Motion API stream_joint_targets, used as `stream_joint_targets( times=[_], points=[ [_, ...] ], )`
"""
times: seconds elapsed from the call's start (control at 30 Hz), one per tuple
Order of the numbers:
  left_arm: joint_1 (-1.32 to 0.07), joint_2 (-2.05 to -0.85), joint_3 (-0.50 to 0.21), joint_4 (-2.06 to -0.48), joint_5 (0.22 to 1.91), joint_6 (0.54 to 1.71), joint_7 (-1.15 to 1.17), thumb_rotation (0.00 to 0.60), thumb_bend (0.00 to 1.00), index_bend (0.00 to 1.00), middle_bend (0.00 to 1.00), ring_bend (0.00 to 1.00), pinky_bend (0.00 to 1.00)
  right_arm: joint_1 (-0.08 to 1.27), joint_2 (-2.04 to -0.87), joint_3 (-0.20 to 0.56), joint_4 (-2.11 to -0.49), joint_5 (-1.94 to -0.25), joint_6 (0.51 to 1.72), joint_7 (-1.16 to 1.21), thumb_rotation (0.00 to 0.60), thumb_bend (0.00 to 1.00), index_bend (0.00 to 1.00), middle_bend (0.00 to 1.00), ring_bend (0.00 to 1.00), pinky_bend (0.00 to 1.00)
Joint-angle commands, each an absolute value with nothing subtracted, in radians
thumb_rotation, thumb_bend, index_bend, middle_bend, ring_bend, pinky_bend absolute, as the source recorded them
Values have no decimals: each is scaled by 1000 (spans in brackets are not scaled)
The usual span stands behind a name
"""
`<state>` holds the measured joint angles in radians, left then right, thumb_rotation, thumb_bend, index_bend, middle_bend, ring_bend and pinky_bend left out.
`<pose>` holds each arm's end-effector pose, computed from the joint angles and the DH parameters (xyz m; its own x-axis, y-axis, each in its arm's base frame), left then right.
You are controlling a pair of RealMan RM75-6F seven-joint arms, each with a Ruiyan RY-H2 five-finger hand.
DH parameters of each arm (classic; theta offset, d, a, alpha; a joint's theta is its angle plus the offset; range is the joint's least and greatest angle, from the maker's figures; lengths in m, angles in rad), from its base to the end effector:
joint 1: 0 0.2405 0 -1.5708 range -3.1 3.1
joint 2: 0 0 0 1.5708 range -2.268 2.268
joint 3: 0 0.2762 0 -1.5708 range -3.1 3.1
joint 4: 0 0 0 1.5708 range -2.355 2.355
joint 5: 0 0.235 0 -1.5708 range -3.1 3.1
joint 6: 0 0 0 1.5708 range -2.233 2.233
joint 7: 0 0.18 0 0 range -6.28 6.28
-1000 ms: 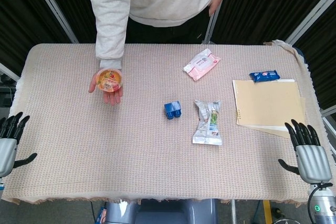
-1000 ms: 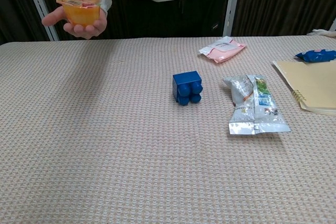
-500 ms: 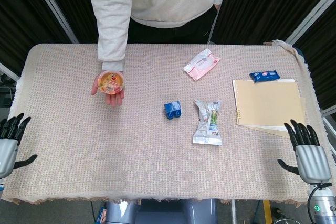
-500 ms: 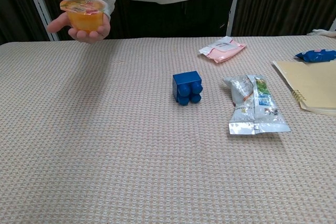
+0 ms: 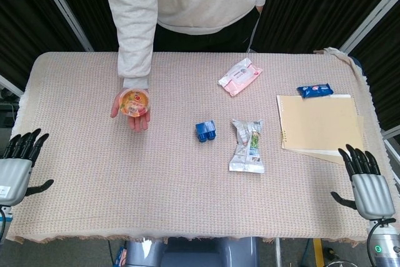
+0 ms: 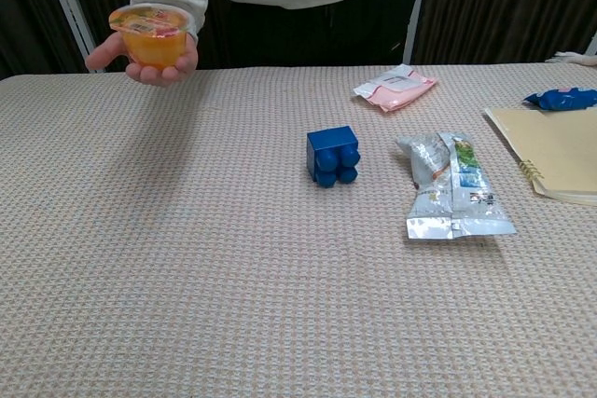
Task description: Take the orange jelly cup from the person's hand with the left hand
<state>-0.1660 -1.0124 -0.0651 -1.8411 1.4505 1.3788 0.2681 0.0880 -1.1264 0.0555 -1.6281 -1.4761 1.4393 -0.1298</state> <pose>-0.2885 0.2433 0.1448 0.5241 0.0648 0.8492 0.8511 -0.0767 -0.5194 -0.3400 -0.2225 0.1354 0.4875 -0.0440 0.8720 -0.8728 0.0040 0.4881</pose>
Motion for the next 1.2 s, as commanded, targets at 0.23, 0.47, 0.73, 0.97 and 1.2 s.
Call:
stream_joint_targets(
  times=[0.23, 0.47, 0.73, 0.97, 1.2],
  points=[
    [-488, -927, -263, -2099, 1000, 1129, 701, 600, 251, 84, 0, 0, 89, 96, -1110, 49, -1652, -1451, 1400, -134, 600, 63, 70, 0, 0, 9],
    [-745, -1036, -335, -2083, 610, 1117, 940, 600, 291, 111, 0, 0, 109, 95, -1096, 45, -1664, -1443, 1388, -114, 600, 64, 71, 0, 0, 9],
    [-931, -1170, -343, -2017, 396, 1183, 1091, 600, 298, 135, 0, 0, 134, 94, -1089, 41, -1670, -1446, 1384, -96, 600, 65, 73, 0, 0, 9],
    [-1042, -1247, -357, -1981, 297, 1247, 1150, 600, 298, 138, 0, 0, 133, 94, -1083, 40, -1671, -1444, 1381, -82, 600, 67, 73, 0, 0, 8],
    [-1133, -1306, -369, -1929, 156, 1304, 1210, 600, 300, 153, 0, 0, 133, 92, -1077, 38, -1672, -1441, 1379, -68, 600, 67, 73, 0, 0, 9]
  ],
)
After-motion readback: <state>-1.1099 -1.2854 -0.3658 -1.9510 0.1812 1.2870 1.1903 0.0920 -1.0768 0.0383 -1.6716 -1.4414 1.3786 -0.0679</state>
